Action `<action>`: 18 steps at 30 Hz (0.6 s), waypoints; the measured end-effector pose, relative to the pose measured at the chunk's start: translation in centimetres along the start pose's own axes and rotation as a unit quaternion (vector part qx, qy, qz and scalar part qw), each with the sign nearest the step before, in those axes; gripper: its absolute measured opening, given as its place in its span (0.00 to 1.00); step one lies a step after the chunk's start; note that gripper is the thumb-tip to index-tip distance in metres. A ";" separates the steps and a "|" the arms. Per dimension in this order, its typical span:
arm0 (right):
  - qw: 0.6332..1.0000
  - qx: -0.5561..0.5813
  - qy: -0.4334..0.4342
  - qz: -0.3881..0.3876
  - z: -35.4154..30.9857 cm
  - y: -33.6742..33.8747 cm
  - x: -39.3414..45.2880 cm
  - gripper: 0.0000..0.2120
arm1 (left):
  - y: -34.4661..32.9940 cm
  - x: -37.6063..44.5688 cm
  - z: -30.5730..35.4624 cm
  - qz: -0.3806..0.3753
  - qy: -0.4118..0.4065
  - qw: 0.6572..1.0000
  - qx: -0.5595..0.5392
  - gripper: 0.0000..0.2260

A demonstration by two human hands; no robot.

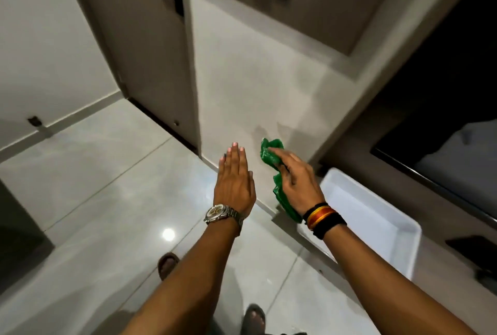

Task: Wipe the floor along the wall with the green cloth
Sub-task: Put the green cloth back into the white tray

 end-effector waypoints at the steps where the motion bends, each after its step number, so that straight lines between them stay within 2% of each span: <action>1: 1.000 -0.027 0.003 -0.013 1.6 1.0 -2.1 0.27 | -1.0 -0.9 1.7 -0.011 -0.009 1.000 0.001 0.31; 6: 0.976 -0.177 -0.012 -0.128 10.7 3.7 -9.2 0.32 | -4.9 -4.2 7.1 -0.061 -0.025 0.998 0.010 0.32; 10: 0.952 -0.221 -0.041 -0.209 16.5 3.0 -11.5 0.35 | -6.8 -5.2 8.8 -0.099 -0.017 0.995 0.027 0.34; 13: 0.938 -0.224 -0.055 -0.260 19.3 1.4 -12.5 0.34 | -7.4 -4.8 9.2 -0.112 -0.010 0.993 0.034 0.32; 16: 0.937 -0.223 -0.054 -0.262 20.0 0.5 -12.8 0.32 | -7.0 -4.6 9.3 -0.112 0.000 0.993 0.046 0.32; 18: 0.944 -0.204 -0.054 -0.255 19.3 1.0 -12.4 0.27 | -6.0 -4.1 9.3 -0.108 0.005 0.993 0.048 0.32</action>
Point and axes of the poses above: each hand's wrist, its own x-axis towards the middle knuckle, its own y-axis out of the back of the hand, z = x × y, the point moved 3 cm from there along x, towards the middle knuckle, and after that the axes turned 6 degrees about -z, right-handed, at the moved point
